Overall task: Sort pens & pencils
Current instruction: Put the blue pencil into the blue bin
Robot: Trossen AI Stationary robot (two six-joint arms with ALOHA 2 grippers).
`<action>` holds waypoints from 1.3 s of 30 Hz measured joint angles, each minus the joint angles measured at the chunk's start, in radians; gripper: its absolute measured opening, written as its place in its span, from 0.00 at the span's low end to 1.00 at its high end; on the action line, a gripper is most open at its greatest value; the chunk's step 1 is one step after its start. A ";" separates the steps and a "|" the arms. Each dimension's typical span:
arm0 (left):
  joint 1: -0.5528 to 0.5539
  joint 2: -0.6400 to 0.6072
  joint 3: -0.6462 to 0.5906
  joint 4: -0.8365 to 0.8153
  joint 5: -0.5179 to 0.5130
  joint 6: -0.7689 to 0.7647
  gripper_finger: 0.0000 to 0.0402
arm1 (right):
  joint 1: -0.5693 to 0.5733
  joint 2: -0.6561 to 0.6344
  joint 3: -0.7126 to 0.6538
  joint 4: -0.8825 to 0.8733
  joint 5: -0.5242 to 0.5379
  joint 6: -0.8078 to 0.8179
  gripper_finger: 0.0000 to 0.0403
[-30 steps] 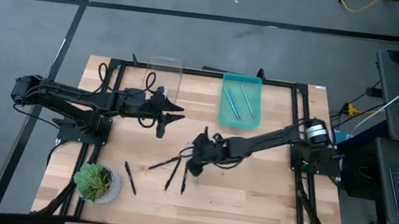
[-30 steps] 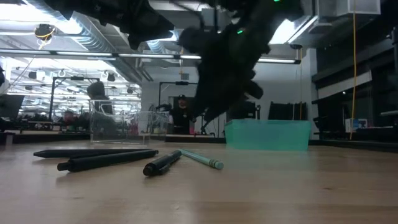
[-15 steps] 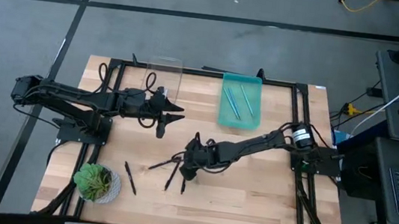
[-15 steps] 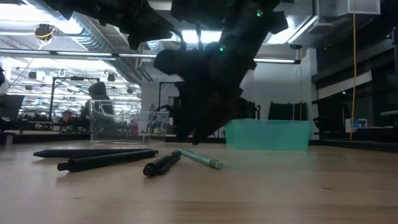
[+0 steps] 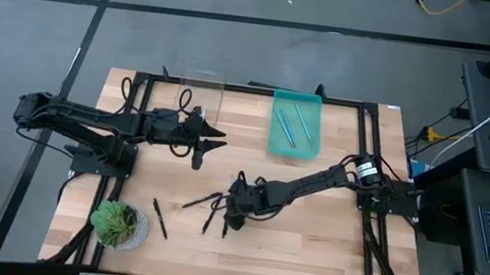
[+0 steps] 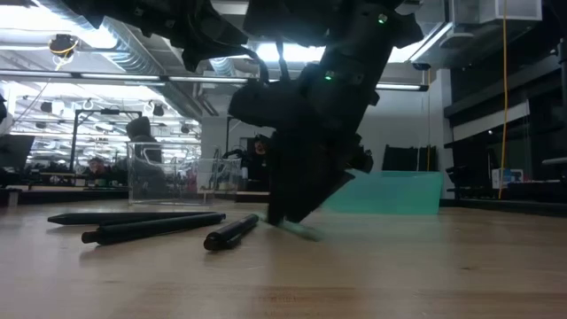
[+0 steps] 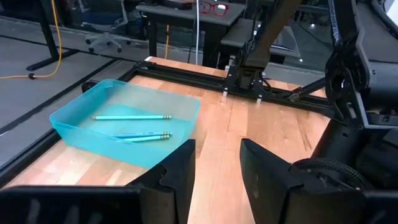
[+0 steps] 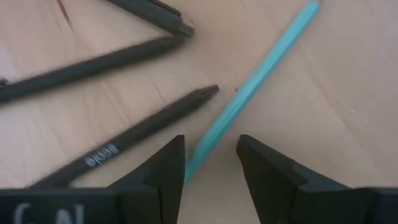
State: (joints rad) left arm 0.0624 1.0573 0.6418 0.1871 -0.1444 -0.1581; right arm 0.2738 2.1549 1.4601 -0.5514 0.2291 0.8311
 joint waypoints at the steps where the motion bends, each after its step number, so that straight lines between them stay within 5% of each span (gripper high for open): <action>1: 0.000 0.000 0.000 0.000 0.000 0.000 0.30 | 0.000 -0.002 0.000 -0.025 0.000 -0.005 0.39; 12: 0.000 0.000 0.000 -0.017 0.000 0.000 0.30 | -0.018 -0.033 -0.004 -0.210 -0.107 -0.190 0.39; 27: 0.000 0.001 0.000 -0.031 0.000 0.000 0.30 | -0.077 -0.022 -0.003 -0.189 -0.250 -0.422 0.39; 39: 0.000 0.002 0.000 -0.030 0.000 0.002 0.30 | -0.058 -0.015 -0.006 -0.179 -0.164 -0.394 0.36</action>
State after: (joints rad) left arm 0.0623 1.0588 0.6418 0.1570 -0.1440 -0.1562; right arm 0.2160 2.1395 1.4540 -0.7309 0.0650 0.4368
